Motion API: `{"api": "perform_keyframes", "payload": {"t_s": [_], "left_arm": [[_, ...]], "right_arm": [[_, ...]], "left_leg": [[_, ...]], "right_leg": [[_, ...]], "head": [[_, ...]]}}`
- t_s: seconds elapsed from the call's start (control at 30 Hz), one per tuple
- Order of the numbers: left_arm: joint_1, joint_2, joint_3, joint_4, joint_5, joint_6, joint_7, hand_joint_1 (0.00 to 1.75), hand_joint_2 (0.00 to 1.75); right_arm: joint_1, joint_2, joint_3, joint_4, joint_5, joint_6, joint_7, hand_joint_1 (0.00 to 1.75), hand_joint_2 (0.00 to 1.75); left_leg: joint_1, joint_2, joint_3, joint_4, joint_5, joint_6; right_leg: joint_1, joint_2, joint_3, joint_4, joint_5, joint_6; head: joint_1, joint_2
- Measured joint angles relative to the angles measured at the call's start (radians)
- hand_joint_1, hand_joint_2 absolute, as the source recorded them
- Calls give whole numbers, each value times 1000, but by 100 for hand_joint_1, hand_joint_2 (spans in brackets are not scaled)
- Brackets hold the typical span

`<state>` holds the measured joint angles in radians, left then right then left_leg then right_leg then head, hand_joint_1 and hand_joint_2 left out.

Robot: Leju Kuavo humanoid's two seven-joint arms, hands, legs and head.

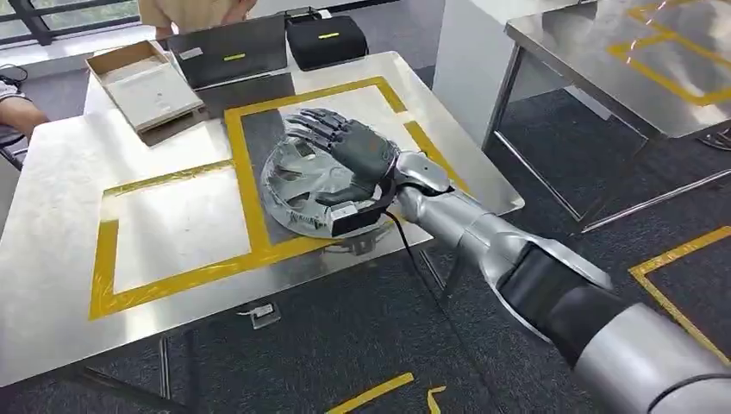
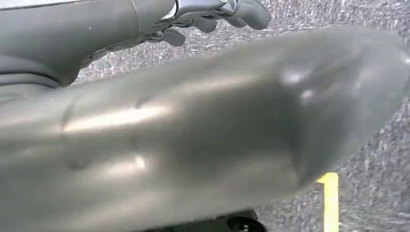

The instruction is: Take the parts from the cabinet and place them on the table.

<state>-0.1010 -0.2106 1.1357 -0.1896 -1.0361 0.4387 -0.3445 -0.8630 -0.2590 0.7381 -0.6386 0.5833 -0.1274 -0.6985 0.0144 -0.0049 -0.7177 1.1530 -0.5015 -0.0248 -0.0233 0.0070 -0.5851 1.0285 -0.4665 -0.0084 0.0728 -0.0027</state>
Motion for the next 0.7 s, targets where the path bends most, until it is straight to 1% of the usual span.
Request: {"api": "perform_keyframes", "payload": {"t_s": [0.03, 0.07, 0.1, 0.13, 0.17, 0.2, 0.23, 0.27, 0.3, 0.33, 0.37, 0.4, 0.43, 0.47, 0.5, 0.53, 0.57, 0.6, 0.63, 0.67, 0.7], "left_arm": [[0, 2, 0, 0, -13, 0, 12, 0, 0], [1, 3, -2, 0, -25, 1, 28, 0, 0], [3, 4, -2, 0, -31, 1, 37, 0, 0], [4, 7, -3, 0, -40, 1, 48, 0, 0], [6, 11, -4, 0, -47, 1, 55, 0, 0], [6, 14, -9, 0, -54, 1, 60, 0, 0], [6, 20, -12, -1, -63, 1, 71, 0, 0], [5, 24, -16, -1, -67, 1, 81, 0, 0], [8, 27, -18, -1, -71, 1, 90, 0, 0], [10, 29, -19, -2, -74, 1, 95, 0, 0], [11, 34, -19, -2, -75, 1, 100, 0, 0], [13, 36, -19, -2, -75, 1, 101, 0, 0], [13, 37, -19, -2, -75, 0, 100, 0, 0], [12, 37, -19, -3, -74, 0, 100, 0, 0], [12, 39, -19, -3, -73, 0, 99, 0, 0], [12, 40, -19, -3, -70, 0, 98, 0, 0], [13, 40, -19, -4, -64, 0, 97, 0, 0], [13, 41, -19, -4, -61, 0, 93, 0, 0], [13, 41, -19, -4, -57, 0, 88, 0, 0], [13, 42, -19, -4, -56, 0, 82, 0, 0], [12, 42, -19, -4, -56, 0, 79, 0, 0]], "right_arm": [[10, -5, -2, 6, -6, 0, 0, 0, 0], [24, -9, -5, 14, -13, -1, 0, 0, 0], [41, -11, -8, 17, -19, -2, 0, 0, 0], [58, -19, -14, 21, -26, -7, 0, 0, 0], [75, -24, -20, 21, -23, -7, 0, 0, 0], [95, -29, -29, 21, -20, -6, 0, 0, 0], [115, -37, -44, 21, -27, -14, 0, 0, 0], [136, -39, -57, 18, -40, -28, 0, 0, 0], [156, -48, -72, 12, -54, -49, 0, 0, 0], [169, -48, -78, 9, -63, -65, 0, 0, 0], [183, -48, -79, 5, -78, -83, 0, 0, 0], [198, -49, -80, 0, -89, -97, 0, 0, 0], [209, -50, -82, -2, -99, -111, 0, 0, 0], [219, -50, -83, -5, -108, -129, 0, 0, 0], [220, -49, -83, -5, -116, -146, 0, 0, 0], [220, -47, -83, -5, -126, -151, 0, 0, 0], [223, -44, -84, -5, -135, -148, 0, 0, 0], [228, -42, -84, -5, -137, -148, 0, 0, 0], [232, -38, -83, -5, -138, -148, 0, 0, 0], [234, -34, -83, -5, -140, -147, 0, 0, 0], [233, -31, -83, -5, -143, -147, 0, 0, 0]], "left_leg": [[-1, 0, -23, 80, -47, -2], [-1, 0, -43, 160, -83, -3], [-1, 0, -42, 196, -90, -3], [-1, 0, -19, 185, -74, 0], [-2, 0, 22, 137, -48, 5], [-3, 0, 81, 56, -20, 11], [-4, -1, 146, -33, -8, 18], [-8, -2, 189, -104, -40, 22], [-11, -2, 189, -99, -25, 21], [-12, -3, 185, -110, -27, 25], [-16, -3, 178, -106, -24, 32], [-16, -2, 175, -113, -15, 42], [-8, 3, 173, -120, -2, 51], [-9, 3, 165, -121, 10, 56], [-9, 5, 153, -121, 21, 62], [-10, 6, 140, -121, 30, 64], [-11, 7, 126, -120, 40, 65], [-11, 8, 113, -120, 49, 65], [-11, 8, 100, -119, 59, 64], [-11, 8, 86, -118, 69, 62], [-11, 8, 73, -115, 78, 59]], "right_leg": [[2, -1, -10, 0, 7, -2], [6, -2, -21, 1, 15, -4], [9, -2, -31, 1, 23, -5], [11, -2, -41, 2, 30, -4], [12, -2, -50, 3, 37, -2], [13, -2, -59, 5, 43, 1], [14, -3, -64, 6, 48, 5], [17, -6, -69, 8, 52, 10], [16, -6, -68, 7, 60, 16], [15, -7, -69, 8, 64, 22], [13, -6, -68, 2, 73, 30], [14, -4, -68, -3, 80, 39], [10, -3, -74, 2, 76, 43], [9, -4, -86, 26, 30, 47], [8, -4, -102, 76, -26, 51], [7, -3, -122, 144, -80, 54], [7, -3, -141, 222, -123, 57], [6, -3, -150, 279, -139, 59], [6, -4, -142, 298, -128, 60], [5, -4, -114, 278, -96, 60], [5, -4, -63, 216, -56, 59]], "head": [[0, 0], [0, 0], [0, 0], [0, 0], [0, 0], [0, 0], [0, 0], [0, 0], [6, 0], [5, 0], [3, 0], [2, 0], [1, 0], [3, 0], [7, 0], [8, 0], [7, 0], [8, 0], [8, 0], [9, 0], [9, 0]]}}
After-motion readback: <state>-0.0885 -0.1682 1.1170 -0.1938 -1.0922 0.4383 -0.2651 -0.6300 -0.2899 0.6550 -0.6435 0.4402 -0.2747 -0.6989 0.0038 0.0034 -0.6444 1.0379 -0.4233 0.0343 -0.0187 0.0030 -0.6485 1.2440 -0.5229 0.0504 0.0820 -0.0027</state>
